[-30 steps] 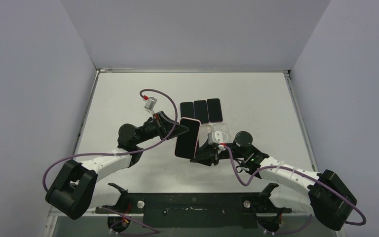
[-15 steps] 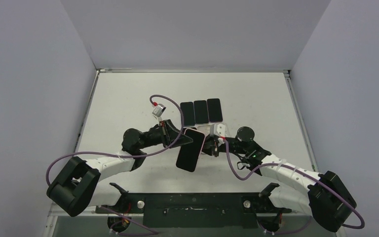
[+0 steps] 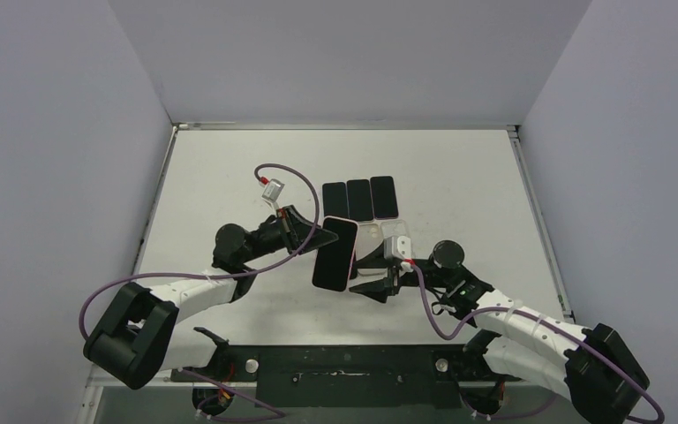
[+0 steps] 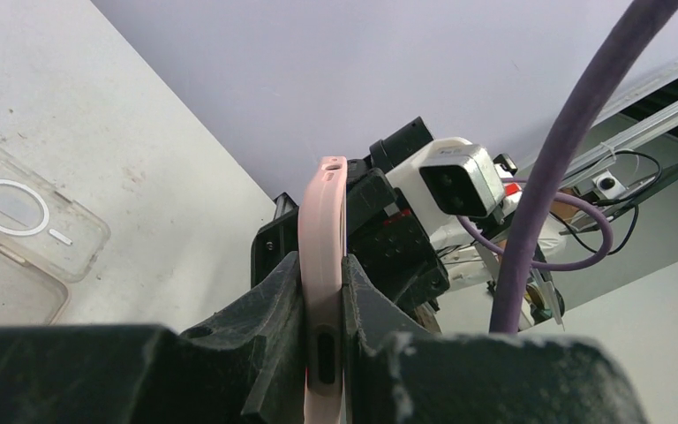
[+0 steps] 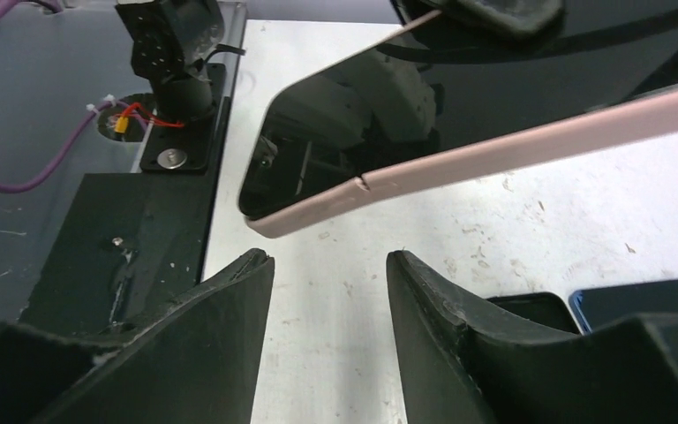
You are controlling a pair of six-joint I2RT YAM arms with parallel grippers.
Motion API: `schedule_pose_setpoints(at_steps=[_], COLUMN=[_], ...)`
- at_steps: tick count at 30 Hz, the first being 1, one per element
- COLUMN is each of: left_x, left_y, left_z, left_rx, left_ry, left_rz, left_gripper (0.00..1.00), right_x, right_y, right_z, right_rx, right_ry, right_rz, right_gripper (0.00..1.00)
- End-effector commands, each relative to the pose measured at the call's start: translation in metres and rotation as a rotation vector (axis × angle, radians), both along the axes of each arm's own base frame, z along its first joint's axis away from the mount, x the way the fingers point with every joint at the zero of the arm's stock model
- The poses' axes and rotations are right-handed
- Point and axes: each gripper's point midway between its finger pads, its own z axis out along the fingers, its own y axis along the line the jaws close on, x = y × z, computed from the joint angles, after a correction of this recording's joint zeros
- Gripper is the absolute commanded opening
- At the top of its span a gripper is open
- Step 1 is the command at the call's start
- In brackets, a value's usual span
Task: Take the phone out of the phone case
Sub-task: Remove the phone case from the phone.
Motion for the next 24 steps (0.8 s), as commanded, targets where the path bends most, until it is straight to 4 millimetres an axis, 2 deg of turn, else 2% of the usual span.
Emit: schedule_pose_setpoints(at_steps=[1, 8, 15, 21, 24], left_x=[0.003, 0.001, -0.007, -0.018, -0.023], left_y=[0.004, 0.005, -0.001, -0.004, -0.005], left_z=[0.047, 0.047, 0.047, 0.046, 0.046], left_rx=[-0.103, -0.109, -0.114, -0.136, -0.143], left_ry=[-0.138, -0.129, -0.119, -0.092, -0.075], left_rz=[0.041, 0.048, 0.018, -0.032, -0.055], left_gripper=[0.0, 0.0, 0.0, 0.0, 0.0], right_x=[-0.015, -0.018, -0.014, -0.007, -0.001], right_y=[0.009, 0.016, 0.018, 0.021, 0.021], right_z=[0.023, 0.034, 0.035, 0.033, 0.033], right_rx=[0.076, 0.114, 0.107, 0.079, 0.062], right_ry=[-0.074, -0.092, -0.107, -0.135, -0.171], right_rz=[0.079, 0.096, 0.093, 0.08, 0.062], right_gripper=[0.51, 0.51, 0.44, 0.33, 0.25])
